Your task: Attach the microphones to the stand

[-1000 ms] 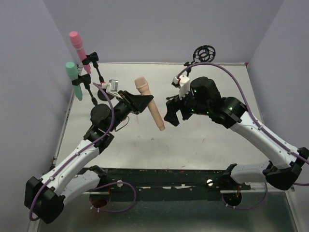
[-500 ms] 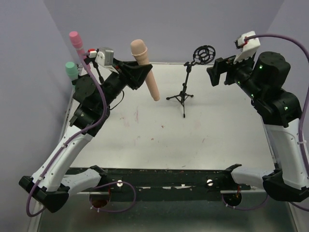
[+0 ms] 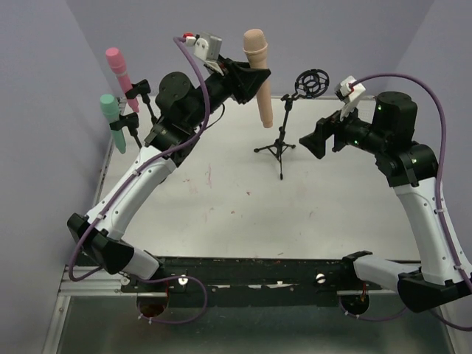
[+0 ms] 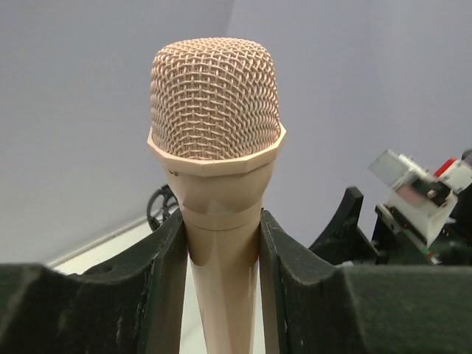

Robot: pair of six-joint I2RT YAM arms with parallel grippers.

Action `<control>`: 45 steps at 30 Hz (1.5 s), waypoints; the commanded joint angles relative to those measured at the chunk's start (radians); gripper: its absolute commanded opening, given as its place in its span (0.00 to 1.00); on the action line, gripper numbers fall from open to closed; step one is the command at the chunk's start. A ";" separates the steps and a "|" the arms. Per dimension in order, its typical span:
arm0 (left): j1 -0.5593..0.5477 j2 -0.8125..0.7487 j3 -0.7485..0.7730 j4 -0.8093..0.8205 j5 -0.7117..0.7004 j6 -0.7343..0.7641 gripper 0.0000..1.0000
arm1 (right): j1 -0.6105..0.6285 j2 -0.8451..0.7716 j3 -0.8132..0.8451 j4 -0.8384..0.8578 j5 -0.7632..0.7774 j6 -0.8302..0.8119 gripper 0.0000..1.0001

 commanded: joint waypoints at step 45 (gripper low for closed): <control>-0.294 -0.098 -0.469 0.241 0.122 -0.023 0.03 | -0.003 0.169 0.091 0.338 -0.899 0.426 0.93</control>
